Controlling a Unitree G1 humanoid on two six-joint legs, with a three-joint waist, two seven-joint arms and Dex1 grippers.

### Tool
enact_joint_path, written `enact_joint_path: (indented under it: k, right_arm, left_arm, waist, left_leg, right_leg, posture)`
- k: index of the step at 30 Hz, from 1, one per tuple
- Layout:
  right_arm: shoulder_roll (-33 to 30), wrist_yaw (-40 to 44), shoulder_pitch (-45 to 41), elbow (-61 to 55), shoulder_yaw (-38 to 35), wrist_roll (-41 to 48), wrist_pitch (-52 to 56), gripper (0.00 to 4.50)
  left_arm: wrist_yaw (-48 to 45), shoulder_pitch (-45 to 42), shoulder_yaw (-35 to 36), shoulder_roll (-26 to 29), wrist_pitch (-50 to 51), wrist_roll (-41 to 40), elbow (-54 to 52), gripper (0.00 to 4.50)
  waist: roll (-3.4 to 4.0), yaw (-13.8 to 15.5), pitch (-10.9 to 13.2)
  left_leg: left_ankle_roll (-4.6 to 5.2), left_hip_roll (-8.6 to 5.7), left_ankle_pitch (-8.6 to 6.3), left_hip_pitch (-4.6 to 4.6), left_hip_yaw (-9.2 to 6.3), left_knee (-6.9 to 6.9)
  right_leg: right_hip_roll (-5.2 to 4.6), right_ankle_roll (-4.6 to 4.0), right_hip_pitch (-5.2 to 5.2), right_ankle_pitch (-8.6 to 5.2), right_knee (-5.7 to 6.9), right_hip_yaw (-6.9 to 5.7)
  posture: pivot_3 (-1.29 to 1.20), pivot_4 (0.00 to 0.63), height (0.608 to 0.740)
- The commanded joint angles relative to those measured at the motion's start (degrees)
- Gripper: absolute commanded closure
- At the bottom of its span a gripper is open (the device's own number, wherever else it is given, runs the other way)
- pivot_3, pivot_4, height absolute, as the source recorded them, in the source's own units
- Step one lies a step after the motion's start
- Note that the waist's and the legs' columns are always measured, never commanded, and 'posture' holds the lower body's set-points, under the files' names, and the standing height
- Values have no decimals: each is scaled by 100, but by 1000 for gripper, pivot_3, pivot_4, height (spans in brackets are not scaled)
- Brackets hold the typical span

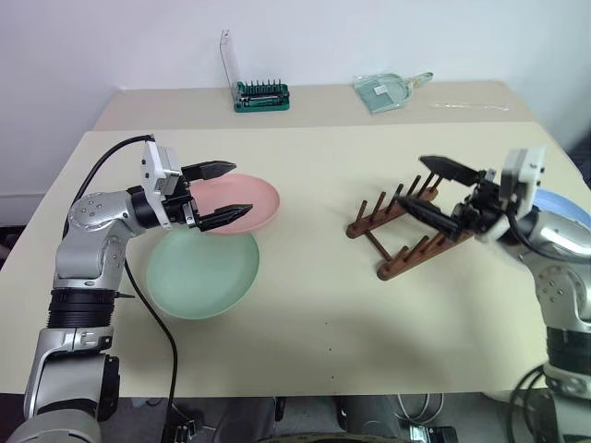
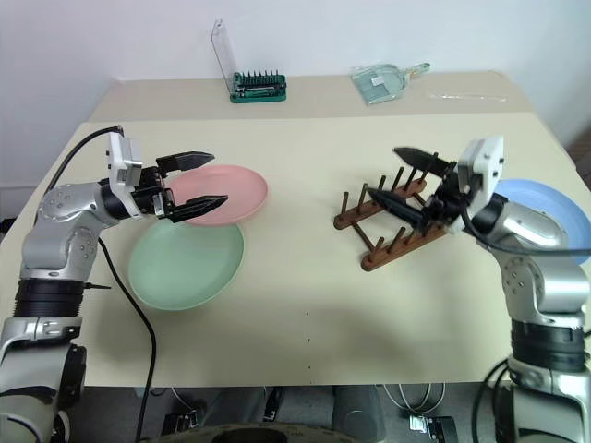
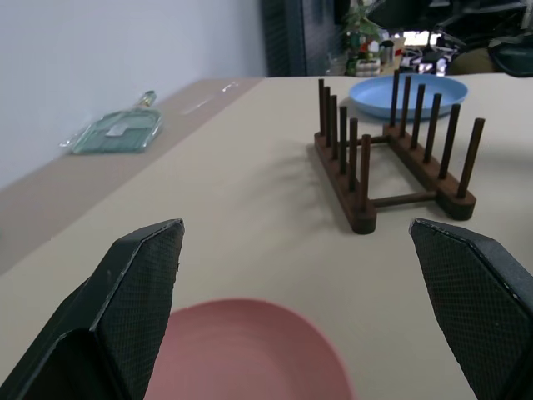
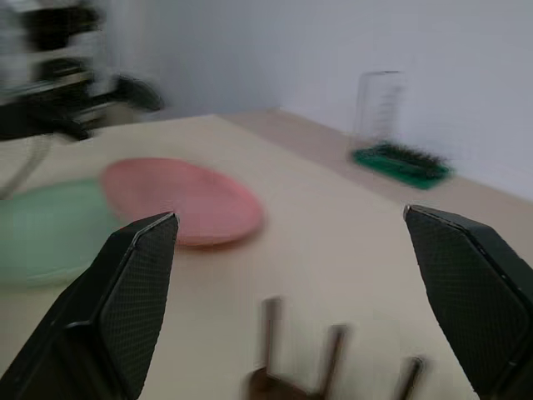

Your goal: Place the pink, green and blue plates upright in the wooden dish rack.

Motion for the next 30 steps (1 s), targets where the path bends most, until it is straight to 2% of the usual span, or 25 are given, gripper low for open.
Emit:
enact_joint_path:
  k: [1, 6, 10, 13, 16, 20, 23, 25, 27, 30]
  right_arm:
    - [-120, 95, 206, -393, -301, 221, -67, 81]
    - [-123, 16, 665, -646, -619, 247, -194, 81]
    - [-342, 349, 1416, -1099, -959, 389, -153, 81]
    - [-507, 610, 1887, -1140, -1149, 373, -252, 81]
    - [-512, 492, 1824, -910, -1237, 277, -377, 81]
    - [-473, 442, 1856, -897, -1243, 231, -452, 81]
    - [-472, 416, 1841, -868, -1196, 183, -491, 81]
    - [-459, 368, 1789, -839, -1164, 134, -528, 81]
    - [-432, 313, 1742, -834, -1134, 122, -538, 81]
    - [-396, 234, 1679, -823, -1087, 81, -560, 81]
  left_arm:
    - [-29, -172, -122, -76, 93, -33, -142, 0]
    - [-198, -433, -387, -175, 225, 18, -91, 0]
    - [-1151, -522, -400, 278, 714, -330, 60, 0]
    - [-1566, -497, -494, 464, 567, -210, 202, 0]
    - [-1136, -725, -590, 71, 373, 25, 422, 0]
    - [-581, -930, -754, -563, 602, 83, 221, 0]
    - [-253, -963, -1335, -933, 685, 547, 31, 0]
    - [-80, -917, -1646, -1119, 276, 951, -69, 0]
    - [-21, -943, -1871, -1233, 793, 898, -263, 0]
    - [28, -914, -2280, -1332, 1020, 1113, -424, 0]
  waist:
    - [0, 2, 0]
    - [-2, 8, 1]
    - [-1, -15, 2]
    - [-1, -10, 1]
    - [-3, 23, 2]
    - [-10, 124, 5]
    - [-10, 148, 5]
    - [-10, 150, 5]
    - [-11, 146, 6]
    - [-10, 138, 6]
  left_leg:
    - [0, -1, 0, 0, 2, 2]
    - [0, -1, 0, 2, 2, 3]
    - [0, 3, 0, 2, 3, 0]
    - [1, 6, -1, 4, 7, -3]
    - [5, 5, -3, 9, 12, 5]
    - [21, 4, -12, 6, 9, 13]
    - [1, 5, -1, 5, 10, 13]
    - [2, 5, -1, 5, 12, 13]
    - [3, 4, -1, 4, 14, 13]
    - [3, 11, -2, 6, 19, 11]
  right_leg:
    - [-2, 0, 0, 0, 0, 0]
    - [-1, 1, 4, 1, 1, 0]
    - [3, 1, -1, 1, 2, 0]
    - [8, 1, -2, 0, 1, 3]
    - [8, 1, 9, 1, -1, 7]
    - [8, 5, 13, 2, -4, 8]
    - [9, 5, 11, 3, -3, 9]
    - [9, 6, 11, 3, -4, 10]
    - [9, 7, 11, 4, -5, 12]
    - [15, 7, 7, 4, -4, 20]
  posture:
    - [0, 150, 740]
    - [0, 150, 740]
    - [0, 150, 740]
    - [0, 150, 740]
    - [0, 150, 740]
    - [0, 150, 740]
    - [0, 150, 740]
    - [0, 150, 740]
    - [0, 150, 740]
    - [0, 150, 740]
